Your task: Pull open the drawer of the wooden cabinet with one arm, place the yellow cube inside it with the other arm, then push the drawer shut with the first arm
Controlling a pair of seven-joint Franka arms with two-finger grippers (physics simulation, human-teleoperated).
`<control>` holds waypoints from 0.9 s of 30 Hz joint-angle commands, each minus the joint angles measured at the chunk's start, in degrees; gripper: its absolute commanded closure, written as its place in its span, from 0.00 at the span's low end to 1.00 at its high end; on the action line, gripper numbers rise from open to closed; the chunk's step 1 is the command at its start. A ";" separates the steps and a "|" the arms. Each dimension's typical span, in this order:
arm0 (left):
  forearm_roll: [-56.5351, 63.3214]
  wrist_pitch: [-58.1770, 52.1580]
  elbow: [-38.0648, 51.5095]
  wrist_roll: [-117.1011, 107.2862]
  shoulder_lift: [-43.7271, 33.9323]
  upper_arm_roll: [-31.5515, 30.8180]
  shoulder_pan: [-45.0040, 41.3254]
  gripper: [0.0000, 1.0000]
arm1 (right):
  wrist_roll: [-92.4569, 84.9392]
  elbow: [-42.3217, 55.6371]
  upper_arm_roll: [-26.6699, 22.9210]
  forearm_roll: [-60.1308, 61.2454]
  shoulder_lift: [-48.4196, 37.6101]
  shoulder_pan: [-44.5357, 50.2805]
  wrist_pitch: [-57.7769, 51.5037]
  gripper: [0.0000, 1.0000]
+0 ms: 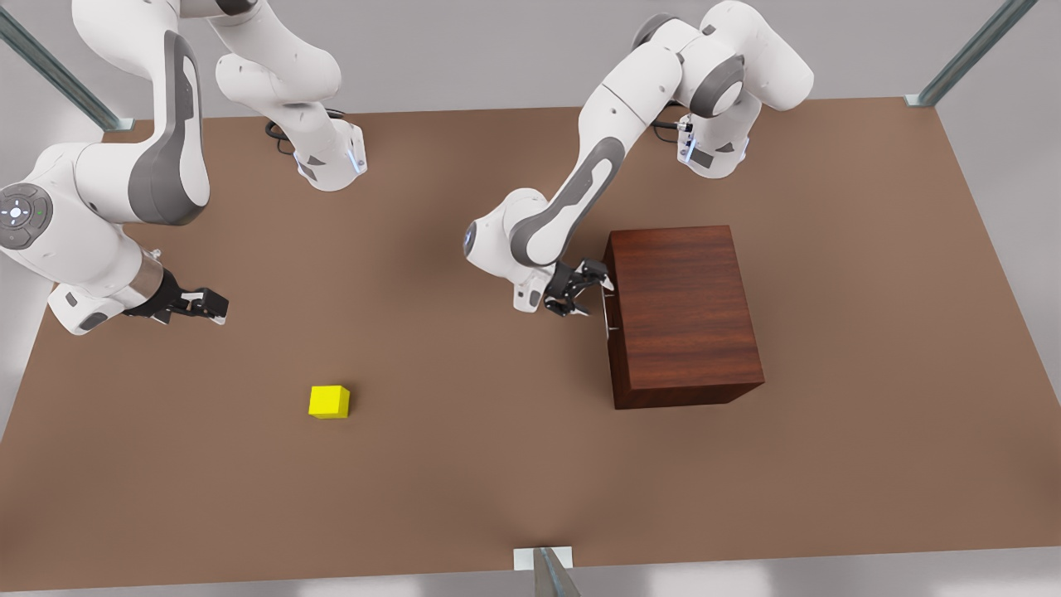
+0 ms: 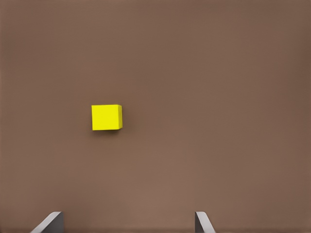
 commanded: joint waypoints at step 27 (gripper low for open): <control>-11.96 16.32 11.44 -8.23 1.63 0.17 1.24 0.00 | 0.03 0.03 -0.02 0.04 0.03 0.00 -0.05 0.00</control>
